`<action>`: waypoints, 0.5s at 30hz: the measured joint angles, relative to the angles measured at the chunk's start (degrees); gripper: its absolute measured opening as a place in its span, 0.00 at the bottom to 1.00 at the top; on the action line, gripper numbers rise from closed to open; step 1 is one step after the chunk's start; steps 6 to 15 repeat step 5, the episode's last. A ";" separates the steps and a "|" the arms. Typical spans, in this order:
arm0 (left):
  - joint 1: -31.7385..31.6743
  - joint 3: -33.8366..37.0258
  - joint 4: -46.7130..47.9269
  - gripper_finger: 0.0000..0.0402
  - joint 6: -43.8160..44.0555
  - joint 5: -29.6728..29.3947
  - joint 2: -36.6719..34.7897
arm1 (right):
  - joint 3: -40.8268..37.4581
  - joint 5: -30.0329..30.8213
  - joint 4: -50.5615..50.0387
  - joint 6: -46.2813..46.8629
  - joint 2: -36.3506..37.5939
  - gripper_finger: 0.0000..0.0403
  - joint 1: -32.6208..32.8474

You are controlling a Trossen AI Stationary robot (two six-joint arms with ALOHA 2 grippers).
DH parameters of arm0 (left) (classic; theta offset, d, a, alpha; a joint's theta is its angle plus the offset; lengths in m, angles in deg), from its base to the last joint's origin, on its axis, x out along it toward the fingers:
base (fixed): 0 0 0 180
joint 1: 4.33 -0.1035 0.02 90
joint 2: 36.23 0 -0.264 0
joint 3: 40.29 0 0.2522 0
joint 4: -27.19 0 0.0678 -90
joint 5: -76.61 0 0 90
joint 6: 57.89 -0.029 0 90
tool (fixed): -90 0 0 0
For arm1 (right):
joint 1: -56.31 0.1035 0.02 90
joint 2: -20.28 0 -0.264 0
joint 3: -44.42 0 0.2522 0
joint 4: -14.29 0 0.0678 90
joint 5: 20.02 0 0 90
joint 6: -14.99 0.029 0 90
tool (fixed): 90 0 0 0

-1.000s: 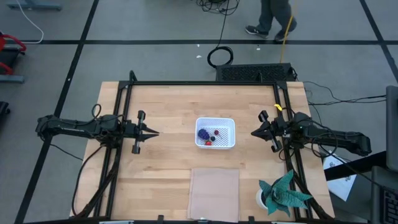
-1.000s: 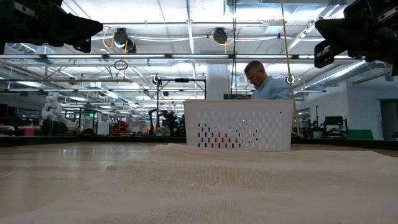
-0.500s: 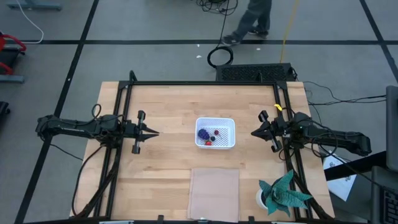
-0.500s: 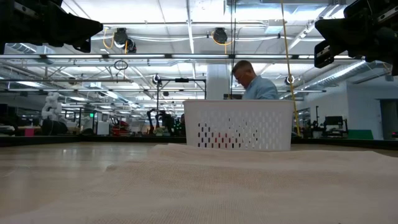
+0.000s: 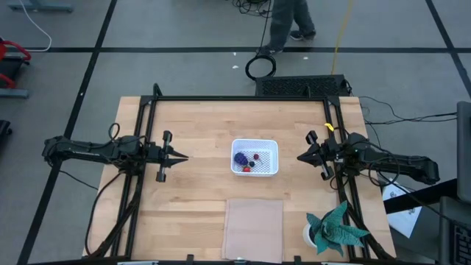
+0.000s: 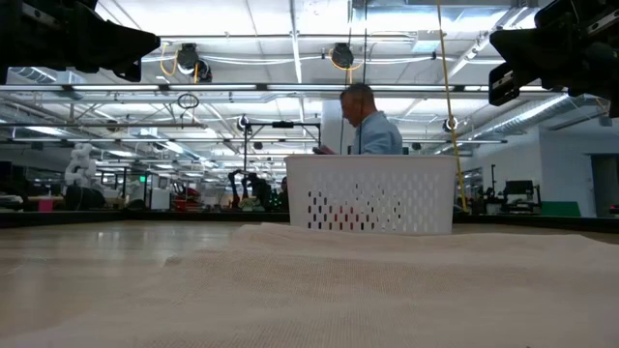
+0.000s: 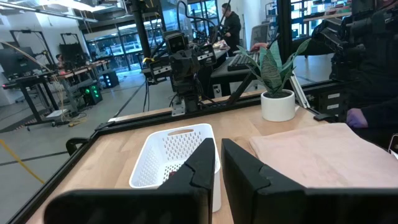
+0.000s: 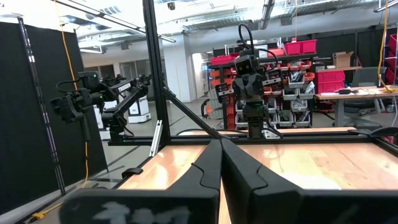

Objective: Pick and placing Produce into tupperware
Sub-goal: Return to Home Position

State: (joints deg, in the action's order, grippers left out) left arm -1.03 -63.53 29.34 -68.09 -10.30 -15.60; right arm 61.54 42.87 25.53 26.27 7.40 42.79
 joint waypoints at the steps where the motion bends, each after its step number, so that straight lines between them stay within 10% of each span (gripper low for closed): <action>1: -0.01 0.00 0.01 0.08 0.00 0.00 -0.01 | 0.00 0.01 0.00 0.00 0.01 0.00 0.01; 15: -0.01 0.00 0.00 0.08 0.00 -0.02 -0.02 | 0.00 0.01 0.01 0.00 0.01 0.00 0.00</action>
